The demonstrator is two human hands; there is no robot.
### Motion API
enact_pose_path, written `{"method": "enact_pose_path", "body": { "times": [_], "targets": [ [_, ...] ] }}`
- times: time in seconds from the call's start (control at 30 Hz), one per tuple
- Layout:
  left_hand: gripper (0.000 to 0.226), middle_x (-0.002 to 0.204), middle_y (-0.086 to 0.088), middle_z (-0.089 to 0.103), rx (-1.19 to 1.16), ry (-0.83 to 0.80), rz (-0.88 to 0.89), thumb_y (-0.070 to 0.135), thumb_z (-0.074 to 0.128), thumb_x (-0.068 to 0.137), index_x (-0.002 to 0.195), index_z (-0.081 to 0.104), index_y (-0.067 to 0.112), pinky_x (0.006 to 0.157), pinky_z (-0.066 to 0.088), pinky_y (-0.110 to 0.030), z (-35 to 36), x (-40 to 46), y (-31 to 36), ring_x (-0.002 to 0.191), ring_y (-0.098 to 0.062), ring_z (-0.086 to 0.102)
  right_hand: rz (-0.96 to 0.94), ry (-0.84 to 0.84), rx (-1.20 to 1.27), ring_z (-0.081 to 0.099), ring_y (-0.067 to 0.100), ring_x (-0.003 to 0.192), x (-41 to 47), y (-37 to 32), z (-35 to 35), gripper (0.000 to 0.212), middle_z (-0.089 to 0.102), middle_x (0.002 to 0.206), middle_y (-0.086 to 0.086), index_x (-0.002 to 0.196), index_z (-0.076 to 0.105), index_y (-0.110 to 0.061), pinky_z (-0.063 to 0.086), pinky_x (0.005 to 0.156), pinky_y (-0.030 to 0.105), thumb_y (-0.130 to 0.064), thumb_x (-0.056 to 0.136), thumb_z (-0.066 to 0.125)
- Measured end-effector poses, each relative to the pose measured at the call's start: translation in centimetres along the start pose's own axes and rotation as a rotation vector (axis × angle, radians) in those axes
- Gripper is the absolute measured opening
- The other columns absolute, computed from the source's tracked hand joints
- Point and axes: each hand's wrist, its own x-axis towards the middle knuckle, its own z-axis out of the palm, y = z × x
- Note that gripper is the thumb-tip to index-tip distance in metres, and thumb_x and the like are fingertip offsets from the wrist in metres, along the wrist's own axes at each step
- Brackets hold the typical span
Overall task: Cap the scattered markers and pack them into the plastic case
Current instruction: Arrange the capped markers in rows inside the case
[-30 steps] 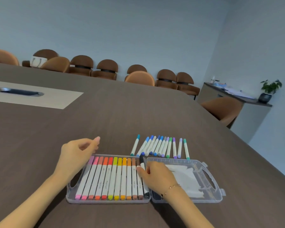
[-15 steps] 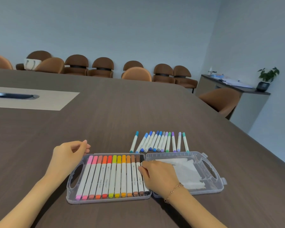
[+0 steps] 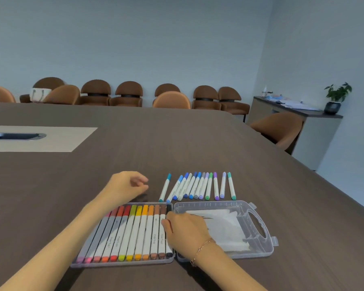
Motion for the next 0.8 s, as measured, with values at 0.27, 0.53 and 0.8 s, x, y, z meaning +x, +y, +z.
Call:
{"method": "enact_pose_path", "body": {
  "times": [0.27, 0.53, 0.8],
  "targets": [
    [0.011, 0.092, 0.000, 0.065, 0.087, -0.113, -0.063, 0.021, 0.064, 0.087, 0.093, 0.069, 0.013, 0.075, 0.048, -0.021, 6.8, 5.0, 3.6, 0.084, -0.010, 0.060, 0.232, 0.239, 0.441, 0.043, 0.007, 0.056, -0.7, 4.9, -2.3, 0.036, 0.046, 0.060, -0.005, 0.065, 0.043, -0.022, 0.046, 0.060, 0.025, -0.040, 0.097, 0.041],
    [0.023, 0.083, -0.007, 0.063, 0.147, -0.201, -0.111, 0.029, 0.065, 0.085, 0.086, 0.071, 0.007, 0.064, 0.044, -0.020, 7.8, 5.9, 4.8, 0.071, -0.012, 0.055, 0.317, 0.382, 0.641, 0.034, 0.010, 0.052, 0.0, 8.2, -2.5, 0.041, 0.036, 0.052, -0.004, 0.059, 0.036, -0.016, 0.036, 0.053, 0.023, -0.033, 0.095, 0.048],
    [0.020, 0.080, -0.007, 0.056, 0.155, -0.211, -0.100, 0.021, 0.066, 0.083, 0.087, 0.070, 0.002, 0.061, 0.044, -0.019, 8.9, 6.5, 5.5, 0.070, -0.015, 0.052, 0.418, 0.392, 0.628, 0.041, 0.012, 0.051, -0.4, 10.5, -2.8, 0.042, 0.046, 0.053, 0.000, 0.058, 0.040, -0.015, 0.044, 0.054, 0.026, -0.031, 0.095, 0.049]
  ]
}}
